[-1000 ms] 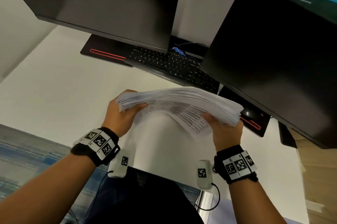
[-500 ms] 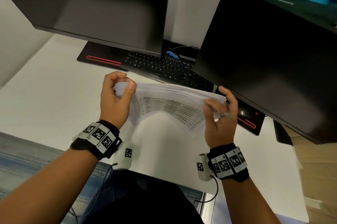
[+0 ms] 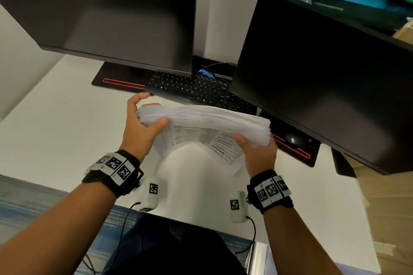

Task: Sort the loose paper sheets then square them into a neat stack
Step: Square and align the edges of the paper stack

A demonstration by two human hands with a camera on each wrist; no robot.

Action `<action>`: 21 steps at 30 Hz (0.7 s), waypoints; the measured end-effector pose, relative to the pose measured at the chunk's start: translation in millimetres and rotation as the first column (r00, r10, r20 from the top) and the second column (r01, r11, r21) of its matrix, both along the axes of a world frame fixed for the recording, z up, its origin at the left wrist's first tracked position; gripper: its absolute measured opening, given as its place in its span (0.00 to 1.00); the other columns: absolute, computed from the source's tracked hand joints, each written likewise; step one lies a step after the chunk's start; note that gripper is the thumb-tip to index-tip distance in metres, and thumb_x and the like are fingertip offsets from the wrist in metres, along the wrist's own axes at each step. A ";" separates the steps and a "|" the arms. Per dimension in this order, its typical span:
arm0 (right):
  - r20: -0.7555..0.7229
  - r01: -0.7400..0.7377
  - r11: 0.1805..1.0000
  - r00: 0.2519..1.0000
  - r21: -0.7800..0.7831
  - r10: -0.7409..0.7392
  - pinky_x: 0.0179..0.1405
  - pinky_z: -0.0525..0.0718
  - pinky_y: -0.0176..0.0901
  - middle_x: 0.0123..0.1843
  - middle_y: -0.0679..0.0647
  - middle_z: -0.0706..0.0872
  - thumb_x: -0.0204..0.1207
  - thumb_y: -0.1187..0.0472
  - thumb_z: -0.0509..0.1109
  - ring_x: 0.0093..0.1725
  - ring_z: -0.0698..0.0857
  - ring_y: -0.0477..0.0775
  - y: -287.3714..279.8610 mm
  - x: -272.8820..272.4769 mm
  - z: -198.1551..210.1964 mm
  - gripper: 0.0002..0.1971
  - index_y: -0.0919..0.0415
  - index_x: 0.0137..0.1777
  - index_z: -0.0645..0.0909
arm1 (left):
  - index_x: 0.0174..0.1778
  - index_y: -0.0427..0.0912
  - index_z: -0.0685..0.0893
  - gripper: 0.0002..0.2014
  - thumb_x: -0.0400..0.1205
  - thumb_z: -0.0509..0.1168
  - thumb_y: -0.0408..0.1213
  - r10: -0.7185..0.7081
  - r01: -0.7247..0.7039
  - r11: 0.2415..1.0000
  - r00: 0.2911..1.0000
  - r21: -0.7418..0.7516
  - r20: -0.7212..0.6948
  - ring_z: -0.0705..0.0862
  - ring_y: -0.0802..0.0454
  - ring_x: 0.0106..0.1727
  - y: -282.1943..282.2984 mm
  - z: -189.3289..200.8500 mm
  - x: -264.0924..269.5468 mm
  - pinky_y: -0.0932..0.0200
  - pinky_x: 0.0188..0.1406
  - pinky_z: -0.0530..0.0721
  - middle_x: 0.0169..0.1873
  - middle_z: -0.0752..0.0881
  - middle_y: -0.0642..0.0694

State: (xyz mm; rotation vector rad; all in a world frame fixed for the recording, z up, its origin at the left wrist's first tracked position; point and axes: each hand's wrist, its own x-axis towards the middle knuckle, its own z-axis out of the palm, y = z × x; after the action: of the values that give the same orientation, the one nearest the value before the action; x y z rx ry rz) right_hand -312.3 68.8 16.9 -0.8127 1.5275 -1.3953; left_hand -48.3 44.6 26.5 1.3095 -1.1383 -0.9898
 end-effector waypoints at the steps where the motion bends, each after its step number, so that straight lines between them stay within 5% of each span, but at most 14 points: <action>1: 0.025 -0.002 0.999 1.000 0.046 0.001 0.48 0.92 0.45 0.51 0.46 0.88 0.64 0.67 0.85 0.54 0.90 0.53 -4.1 -1.0 1.0 0.24 0.45 0.52 0.79 | 0.61 0.53 0.77 0.27 0.70 0.82 0.38 -0.047 0.046 0.998 0.998 0.040 0.039 0.87 0.66 0.43 -0.4 0.3 0.7 0.70 0.44 0.85 0.48 0.87 0.51; 3: 0.029 0.006 1.000 1.000 0.010 -0.006 0.45 0.92 0.44 0.44 0.47 0.92 0.65 0.68 0.84 0.50 0.92 0.53 -7.4 -1.2 5.7 0.19 0.48 0.48 0.82 | 0.50 0.50 0.87 0.14 0.70 0.80 0.41 -0.056 0.050 0.998 0.988 0.046 0.144 0.88 0.65 0.40 -0.2 5.6 0.1 0.66 0.42 0.86 0.40 0.91 0.55; 5: -0.011 0.046 0.991 0.999 -0.124 -0.047 0.42 0.91 0.36 0.41 0.39 0.92 0.66 0.69 0.83 0.46 0.92 0.43 -3.7 1.7 14.4 0.17 0.48 0.46 0.84 | 0.43 0.50 0.88 0.07 0.73 0.78 0.40 0.009 -0.001 0.999 0.983 -0.041 0.185 0.87 0.68 0.38 3.9 12.4 -2.3 0.70 0.40 0.83 0.36 0.91 0.65; 7: -0.034 0.092 0.975 0.994 -0.201 -0.101 0.42 0.88 0.28 0.42 0.27 0.89 0.68 0.68 0.82 0.45 0.89 0.31 6.2 6.6 15.3 0.19 0.43 0.48 0.81 | 0.46 0.52 0.85 0.12 0.72 0.80 0.37 0.042 -0.016 0.990 0.981 -0.137 0.189 0.86 0.72 0.40 10.4 16.9 -3.7 0.76 0.41 0.80 0.38 0.88 0.71; 9: -0.035 0.109 0.980 0.993 -0.168 -0.116 0.53 0.88 0.34 0.51 0.28 0.87 0.69 0.64 0.82 0.54 0.87 0.32 17.7 13.2 7.5 0.23 0.41 0.56 0.78 | 0.54 0.57 0.77 0.28 0.65 0.85 0.36 -0.046 0.084 0.985 0.970 -0.152 0.239 0.83 0.75 0.48 20.2 12.0 -3.9 0.78 0.47 0.79 0.47 0.84 0.76; 12: -0.053 0.082 0.994 0.995 -0.070 -0.086 0.63 0.86 0.51 0.56 0.35 0.80 0.69 0.62 0.82 0.55 0.85 0.38 23.1 19.9 2.3 0.28 0.32 0.57 0.73 | 0.59 0.64 0.72 0.34 0.61 0.84 0.51 -0.182 0.213 0.974 0.941 -0.082 0.285 0.83 0.66 0.55 30.3 -4.2 -1.0 0.71 0.56 0.80 0.55 0.81 0.68; 15: -0.053 0.088 0.993 0.994 -0.076 -0.092 0.62 0.87 0.51 0.55 0.34 0.79 0.71 0.61 0.82 0.55 0.84 0.38 16.2 18.6 3.5 0.27 0.31 0.54 0.71 | 0.61 0.62 0.71 0.29 0.69 0.79 0.48 -0.112 0.148 0.981 0.961 -0.128 0.252 0.82 0.61 0.54 28.1 -14.6 -0.9 0.66 0.56 0.81 0.52 0.82 0.63; 21: -0.048 0.080 0.984 0.995 -0.161 -0.089 0.42 0.91 0.43 0.55 0.46 0.84 0.72 0.63 0.80 0.52 0.90 0.47 8.6 14.6 10.5 0.20 0.39 0.55 0.78 | 0.63 0.49 0.73 0.22 0.78 0.73 0.47 0.149 -0.129 0.979 0.982 -0.157 0.119 0.85 0.50 0.51 13.1 -11.2 -4.4 0.56 0.56 0.84 0.52 0.85 0.42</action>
State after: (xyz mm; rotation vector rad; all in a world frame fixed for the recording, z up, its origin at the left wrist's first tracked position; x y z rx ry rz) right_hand -297.7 77.3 27.4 -0.8987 1.5218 -1.5849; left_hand -52.8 57.6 15.3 1.3282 -1.1784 -0.7115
